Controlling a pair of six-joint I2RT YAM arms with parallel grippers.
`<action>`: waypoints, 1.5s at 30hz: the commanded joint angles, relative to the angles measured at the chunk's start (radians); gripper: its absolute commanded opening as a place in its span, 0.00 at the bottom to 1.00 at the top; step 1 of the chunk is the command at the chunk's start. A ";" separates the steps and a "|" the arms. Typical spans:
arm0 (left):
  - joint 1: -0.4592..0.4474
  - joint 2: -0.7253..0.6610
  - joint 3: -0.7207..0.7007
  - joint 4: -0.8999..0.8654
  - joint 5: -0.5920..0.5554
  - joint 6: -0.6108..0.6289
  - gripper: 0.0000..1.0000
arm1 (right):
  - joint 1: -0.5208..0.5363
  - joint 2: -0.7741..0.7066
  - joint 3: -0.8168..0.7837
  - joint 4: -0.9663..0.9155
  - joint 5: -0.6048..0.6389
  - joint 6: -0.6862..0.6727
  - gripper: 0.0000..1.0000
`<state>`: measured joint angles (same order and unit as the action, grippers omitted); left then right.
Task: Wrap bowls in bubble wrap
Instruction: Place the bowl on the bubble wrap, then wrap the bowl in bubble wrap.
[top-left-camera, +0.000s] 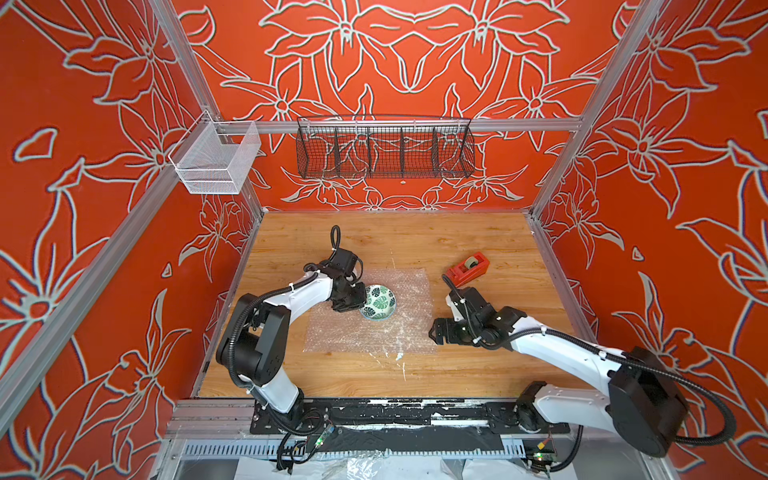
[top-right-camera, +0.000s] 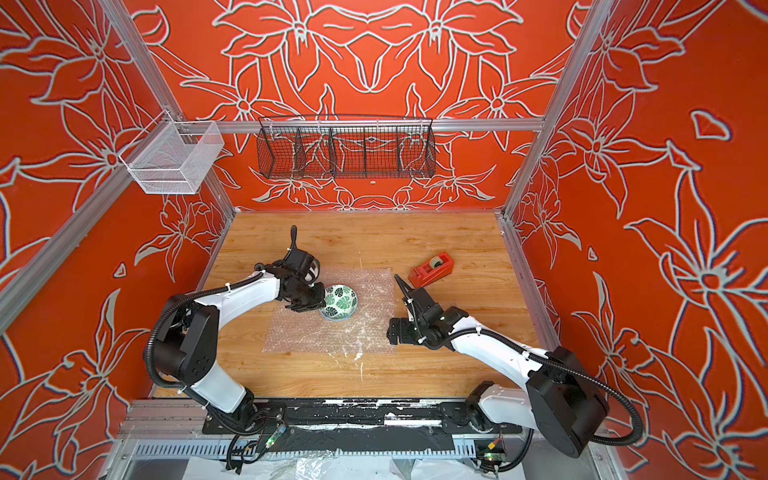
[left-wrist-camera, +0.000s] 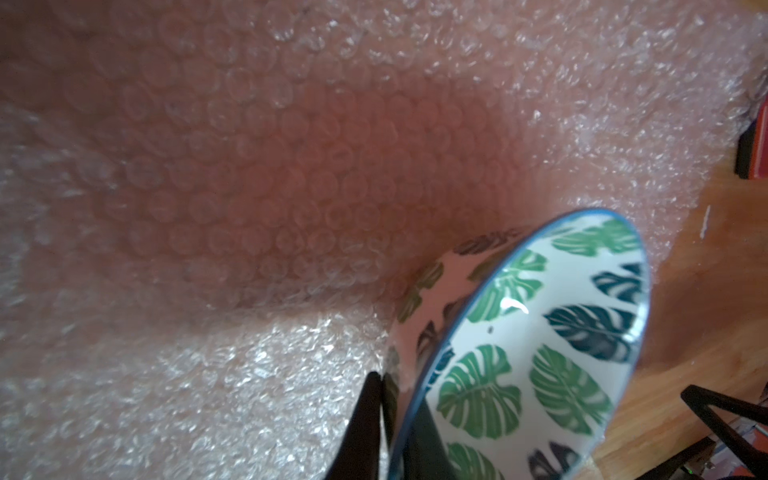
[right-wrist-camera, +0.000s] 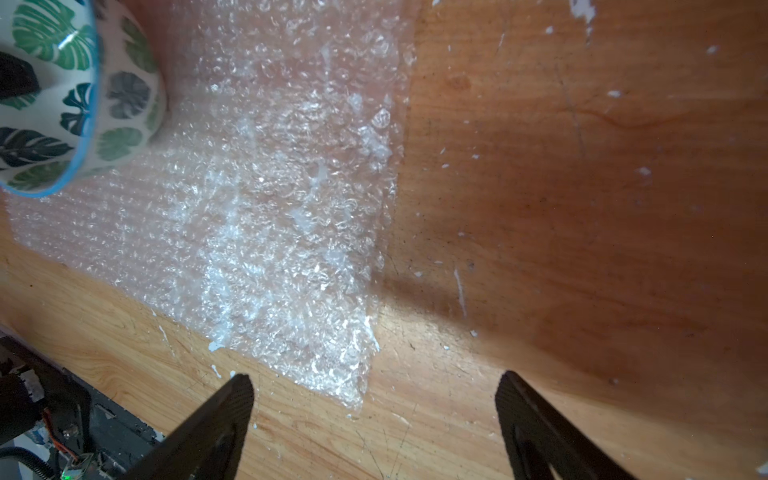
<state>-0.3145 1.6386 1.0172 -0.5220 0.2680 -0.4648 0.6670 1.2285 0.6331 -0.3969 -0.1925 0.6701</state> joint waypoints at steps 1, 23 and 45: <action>-0.005 -0.016 -0.009 -0.021 -0.004 0.006 0.27 | 0.017 0.017 -0.031 0.036 -0.008 0.049 0.92; -0.004 -0.265 -0.103 -0.054 -0.116 0.012 0.70 | 0.164 0.209 -0.026 0.251 0.020 0.178 0.68; -0.004 -0.531 -0.333 0.104 -0.052 0.008 0.79 | 0.165 0.267 0.187 0.404 -0.086 0.050 0.08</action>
<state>-0.3153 1.1179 0.7021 -0.4534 0.1886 -0.4473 0.8261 1.4502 0.7681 -0.0460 -0.2256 0.7403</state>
